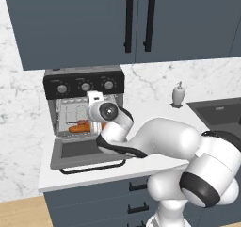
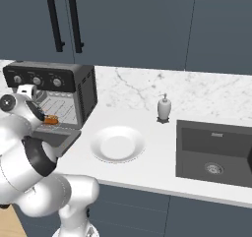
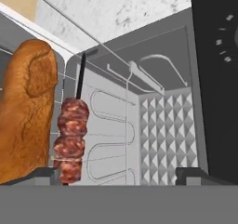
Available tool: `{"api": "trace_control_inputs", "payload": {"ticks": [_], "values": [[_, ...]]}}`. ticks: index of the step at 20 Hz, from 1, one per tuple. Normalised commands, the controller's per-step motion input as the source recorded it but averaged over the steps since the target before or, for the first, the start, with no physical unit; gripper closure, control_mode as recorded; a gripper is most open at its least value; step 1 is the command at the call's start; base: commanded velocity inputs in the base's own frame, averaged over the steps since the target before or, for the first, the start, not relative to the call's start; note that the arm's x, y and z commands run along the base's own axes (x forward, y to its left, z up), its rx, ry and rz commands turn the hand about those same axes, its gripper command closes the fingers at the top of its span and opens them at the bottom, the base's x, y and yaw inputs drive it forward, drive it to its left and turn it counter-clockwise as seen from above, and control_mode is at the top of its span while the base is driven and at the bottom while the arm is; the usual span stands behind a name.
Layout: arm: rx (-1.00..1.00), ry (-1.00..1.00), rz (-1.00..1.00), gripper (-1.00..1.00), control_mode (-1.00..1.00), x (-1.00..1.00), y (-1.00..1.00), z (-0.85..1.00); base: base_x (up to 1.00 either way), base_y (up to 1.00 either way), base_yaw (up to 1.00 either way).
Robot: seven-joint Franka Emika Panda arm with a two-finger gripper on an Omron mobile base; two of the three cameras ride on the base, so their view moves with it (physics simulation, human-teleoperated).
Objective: Pick up the kebab skewer and baguette bread, and place them inside the toaster oven. Close the toaster oven door and start by setting the timer.
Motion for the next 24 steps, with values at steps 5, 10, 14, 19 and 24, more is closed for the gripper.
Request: {"api": "trace_control_inputs", "payload": {"ticks": [5,10,14,19,24], "values": [[0.00,0.00,-0.03,-1.00,-1.00,-0.43,0.00,0.32,0.00,0.00,0.00],[0.00,0.09,-0.20,-1.00,-1.00,-0.58,0.01,0.12,0.00,0.00,0.00],[0.05,0.22,-0.32,-1.00,-1.00,-0.47,0.00,0.18,0.00,0.00,0.00],[0.13,0.37,-0.43,-1.00,-1.00,-0.49,0.00,0.20,0.00,0.00,0.00],[0.16,0.23,-0.44,-1.00,-1.00,-0.75,0.00,0.01,0.00,0.00,0.00]]}}
